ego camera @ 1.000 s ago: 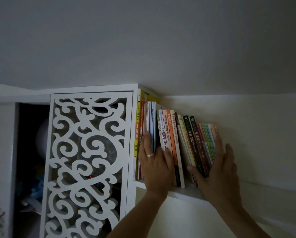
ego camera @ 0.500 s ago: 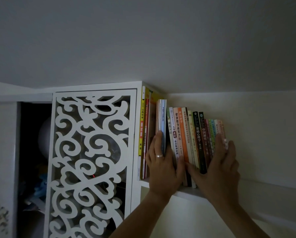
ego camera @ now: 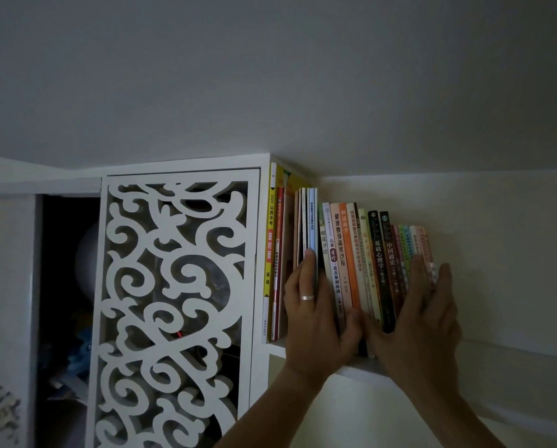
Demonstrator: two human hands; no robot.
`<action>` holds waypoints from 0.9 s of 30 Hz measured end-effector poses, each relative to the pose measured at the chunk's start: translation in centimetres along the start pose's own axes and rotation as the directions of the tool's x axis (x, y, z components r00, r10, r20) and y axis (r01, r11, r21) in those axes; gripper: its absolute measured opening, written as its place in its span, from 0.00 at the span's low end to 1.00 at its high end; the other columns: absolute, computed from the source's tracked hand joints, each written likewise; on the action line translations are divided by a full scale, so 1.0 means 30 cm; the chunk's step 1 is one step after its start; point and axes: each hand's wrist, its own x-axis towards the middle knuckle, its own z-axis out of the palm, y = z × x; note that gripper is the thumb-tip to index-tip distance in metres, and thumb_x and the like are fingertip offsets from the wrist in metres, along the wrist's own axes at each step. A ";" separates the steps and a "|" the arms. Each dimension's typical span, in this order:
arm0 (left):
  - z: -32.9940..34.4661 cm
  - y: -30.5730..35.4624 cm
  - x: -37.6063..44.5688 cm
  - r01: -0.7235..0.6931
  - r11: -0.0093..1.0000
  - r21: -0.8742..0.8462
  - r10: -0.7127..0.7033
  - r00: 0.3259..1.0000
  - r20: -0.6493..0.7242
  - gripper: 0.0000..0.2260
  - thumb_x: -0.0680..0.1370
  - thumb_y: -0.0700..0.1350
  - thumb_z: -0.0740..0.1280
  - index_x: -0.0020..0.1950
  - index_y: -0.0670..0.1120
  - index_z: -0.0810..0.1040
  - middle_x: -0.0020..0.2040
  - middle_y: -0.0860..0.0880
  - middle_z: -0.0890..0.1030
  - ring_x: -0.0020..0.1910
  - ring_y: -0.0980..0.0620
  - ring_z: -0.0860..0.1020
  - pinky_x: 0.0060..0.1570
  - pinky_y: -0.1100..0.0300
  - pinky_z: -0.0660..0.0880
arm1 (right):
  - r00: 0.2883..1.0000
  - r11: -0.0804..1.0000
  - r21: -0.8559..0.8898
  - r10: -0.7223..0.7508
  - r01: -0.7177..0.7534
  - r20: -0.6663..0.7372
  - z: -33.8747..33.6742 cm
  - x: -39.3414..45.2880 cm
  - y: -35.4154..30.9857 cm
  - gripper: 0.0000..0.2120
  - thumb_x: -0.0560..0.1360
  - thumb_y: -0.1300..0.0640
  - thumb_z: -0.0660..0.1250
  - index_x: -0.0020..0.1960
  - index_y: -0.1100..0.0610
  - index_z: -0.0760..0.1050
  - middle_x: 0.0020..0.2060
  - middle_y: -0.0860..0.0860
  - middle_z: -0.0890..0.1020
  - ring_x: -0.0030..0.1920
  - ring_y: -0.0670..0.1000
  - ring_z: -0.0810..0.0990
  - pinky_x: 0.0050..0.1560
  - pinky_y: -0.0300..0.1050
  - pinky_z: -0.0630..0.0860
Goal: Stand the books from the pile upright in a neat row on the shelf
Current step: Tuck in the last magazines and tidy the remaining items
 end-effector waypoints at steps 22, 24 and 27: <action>0.006 0.012 -0.033 0.302 0.953 -0.025 -0.303 0.951 -0.068 0.29 0.81 0.49 0.57 0.81 0.41 0.62 0.79 0.41 0.65 0.71 0.43 0.74 0.62 0.45 0.80 | 0.999 0.998 -0.040 -0.042 0.040 -0.034 0.016 -0.004 0.017 0.59 0.65 0.25 0.66 0.83 0.55 0.47 0.80 0.65 0.52 0.75 0.71 0.60 0.67 0.73 0.67; 0.001 0.009 -0.034 0.277 0.958 0.070 -0.271 0.959 -0.081 0.28 0.79 0.50 0.59 0.78 0.43 0.69 0.75 0.45 0.72 0.66 0.45 0.76 0.60 0.44 0.78 | 0.998 0.998 -0.037 -0.045 0.044 -0.036 0.016 -0.004 0.018 0.59 0.65 0.25 0.66 0.83 0.55 0.47 0.80 0.65 0.52 0.75 0.71 0.60 0.67 0.73 0.67; -0.007 0.015 -0.032 0.262 0.958 0.119 -0.250 0.963 -0.104 0.28 0.76 0.51 0.60 0.75 0.44 0.73 0.72 0.47 0.76 0.65 0.47 0.73 0.60 0.44 0.75 | 0.999 0.999 -0.034 -0.043 0.042 -0.032 0.015 -0.003 0.017 0.59 0.66 0.25 0.67 0.84 0.55 0.46 0.80 0.65 0.52 0.76 0.70 0.60 0.67 0.72 0.67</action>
